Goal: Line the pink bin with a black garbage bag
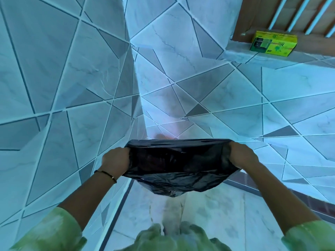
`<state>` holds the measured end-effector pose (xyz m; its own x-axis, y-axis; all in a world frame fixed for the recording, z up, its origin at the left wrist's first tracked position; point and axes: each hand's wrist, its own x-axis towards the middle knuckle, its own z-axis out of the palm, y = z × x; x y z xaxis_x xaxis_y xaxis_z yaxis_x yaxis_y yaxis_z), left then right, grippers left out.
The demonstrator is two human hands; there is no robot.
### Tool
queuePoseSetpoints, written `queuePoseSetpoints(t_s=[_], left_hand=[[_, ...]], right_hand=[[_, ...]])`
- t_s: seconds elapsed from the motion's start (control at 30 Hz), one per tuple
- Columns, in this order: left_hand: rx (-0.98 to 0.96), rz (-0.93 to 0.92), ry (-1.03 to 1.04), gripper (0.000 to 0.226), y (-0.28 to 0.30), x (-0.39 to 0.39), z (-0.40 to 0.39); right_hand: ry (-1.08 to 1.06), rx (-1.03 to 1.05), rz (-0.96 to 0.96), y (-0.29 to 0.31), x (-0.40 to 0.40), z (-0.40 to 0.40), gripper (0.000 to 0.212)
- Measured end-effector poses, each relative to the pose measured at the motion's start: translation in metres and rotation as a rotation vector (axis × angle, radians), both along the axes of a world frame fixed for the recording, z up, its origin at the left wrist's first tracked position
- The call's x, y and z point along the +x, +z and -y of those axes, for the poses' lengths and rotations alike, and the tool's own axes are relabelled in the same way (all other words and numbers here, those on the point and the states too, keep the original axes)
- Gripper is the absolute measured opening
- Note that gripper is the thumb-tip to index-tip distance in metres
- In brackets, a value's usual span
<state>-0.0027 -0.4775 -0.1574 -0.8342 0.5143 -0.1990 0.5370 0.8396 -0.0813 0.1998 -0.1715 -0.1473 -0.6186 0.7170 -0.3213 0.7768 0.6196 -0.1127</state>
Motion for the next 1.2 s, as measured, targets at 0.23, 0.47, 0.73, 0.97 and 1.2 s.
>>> queuePoseSetpoints(t_s=[0.23,0.47,0.73,0.97,1.2], left_hand=[[0.079,0.002,-0.056,0.021,0.002,-0.023,0.012],[0.147,-0.072,-0.075,0.020,0.011,-0.043,0.011],[0.092,-0.106,-0.080,0.020,0.010,-0.052,0.014],[0.029,0.019,-0.145,0.043,0.023,-0.045,0.010],[-0.052,0.057,-0.223,0.046,0.006,-0.031,-0.008]], right_hand=[[-0.013,0.110,-0.036,0.009,-0.015,0.015,0.025],[0.038,0.287,0.048,0.020,-0.024,0.008,0.028],[0.096,0.348,0.057,0.025,-0.047,-0.005,0.030],[0.132,0.392,0.146,0.035,-0.040,-0.013,0.028],[0.135,0.377,0.269,0.026,-0.018,-0.024,0.031]])
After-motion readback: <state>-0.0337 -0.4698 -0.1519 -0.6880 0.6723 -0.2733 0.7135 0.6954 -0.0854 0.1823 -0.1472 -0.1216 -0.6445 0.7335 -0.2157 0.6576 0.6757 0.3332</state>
